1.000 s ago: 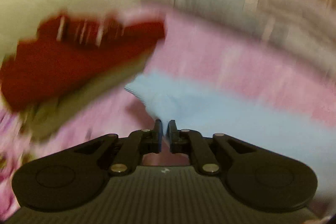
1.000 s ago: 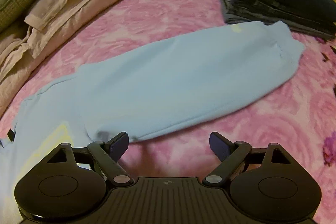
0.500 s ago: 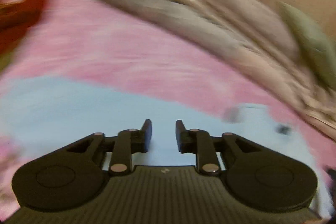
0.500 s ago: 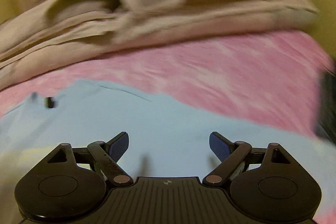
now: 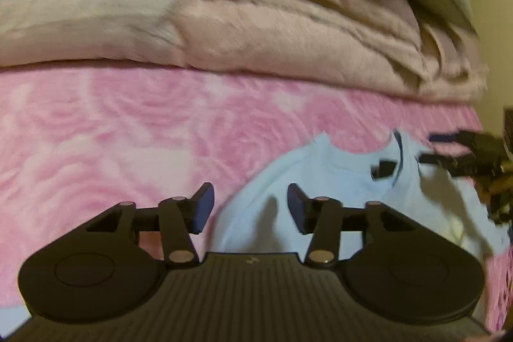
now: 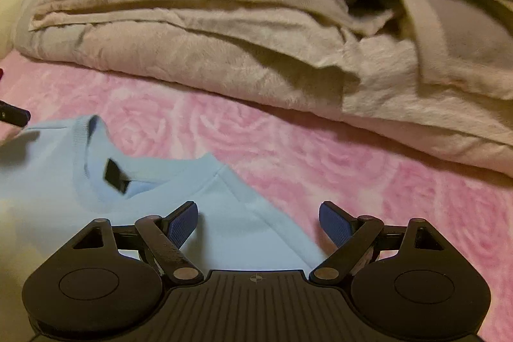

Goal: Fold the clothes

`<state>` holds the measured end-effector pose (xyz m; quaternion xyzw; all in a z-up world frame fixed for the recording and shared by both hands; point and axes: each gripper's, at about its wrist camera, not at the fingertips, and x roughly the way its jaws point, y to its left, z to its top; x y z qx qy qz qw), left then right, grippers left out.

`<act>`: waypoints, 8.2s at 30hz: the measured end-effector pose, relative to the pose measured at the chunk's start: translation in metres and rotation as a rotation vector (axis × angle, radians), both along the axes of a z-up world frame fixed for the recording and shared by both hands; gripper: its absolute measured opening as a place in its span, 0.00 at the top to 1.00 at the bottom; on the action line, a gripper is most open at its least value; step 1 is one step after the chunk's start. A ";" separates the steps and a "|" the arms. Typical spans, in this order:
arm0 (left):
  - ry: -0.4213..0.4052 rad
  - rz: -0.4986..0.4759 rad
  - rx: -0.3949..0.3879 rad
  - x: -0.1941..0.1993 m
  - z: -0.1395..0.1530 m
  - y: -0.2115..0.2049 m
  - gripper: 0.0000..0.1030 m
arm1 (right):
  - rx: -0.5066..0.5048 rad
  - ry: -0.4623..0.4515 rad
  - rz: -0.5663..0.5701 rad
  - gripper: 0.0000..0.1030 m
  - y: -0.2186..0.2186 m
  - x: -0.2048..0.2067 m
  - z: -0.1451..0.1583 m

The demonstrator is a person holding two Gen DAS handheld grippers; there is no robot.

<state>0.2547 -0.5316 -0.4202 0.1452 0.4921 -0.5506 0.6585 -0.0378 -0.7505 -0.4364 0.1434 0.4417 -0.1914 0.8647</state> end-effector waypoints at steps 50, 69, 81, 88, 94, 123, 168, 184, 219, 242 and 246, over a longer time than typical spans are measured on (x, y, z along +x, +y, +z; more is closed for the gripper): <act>-0.248 0.078 0.013 -0.053 0.012 0.081 0.93 | 0.061 -0.113 -0.474 0.19 0.028 -0.170 0.033; -0.259 0.312 0.066 -0.099 0.015 0.108 0.92 | -0.026 -0.033 -0.138 0.93 -0.030 -0.133 0.000; -0.285 0.410 0.101 -0.134 0.026 0.153 0.92 | -0.017 -0.166 -0.432 0.51 -0.002 -0.178 0.042; -0.281 0.221 0.160 -0.193 -0.002 0.183 0.91 | 0.095 -0.033 -0.184 0.51 0.144 -0.217 0.035; -0.265 0.197 0.220 -0.236 -0.001 0.269 0.90 | -0.008 0.178 -0.198 0.51 0.240 -0.295 0.018; -0.127 0.315 0.408 -0.284 0.118 0.326 0.73 | 0.253 0.233 -0.629 0.09 0.340 -0.333 0.121; -0.313 0.450 0.236 -0.487 0.307 0.396 0.53 | 0.150 0.086 -0.361 0.08 0.407 -0.420 0.311; -0.349 0.389 0.226 -0.508 0.312 0.376 0.50 | 0.171 0.072 -0.403 0.08 0.400 -0.436 0.312; -0.271 0.343 0.216 -0.441 0.277 0.317 0.47 | 0.165 0.123 -0.453 0.08 0.348 -0.383 0.294; 0.143 0.871 0.193 -0.077 0.101 0.355 0.48 | 0.268 0.314 -0.788 0.08 0.238 -0.205 0.171; 0.209 1.020 0.149 -0.030 0.058 0.378 0.48 | 0.235 0.314 -0.805 0.08 0.226 -0.180 0.142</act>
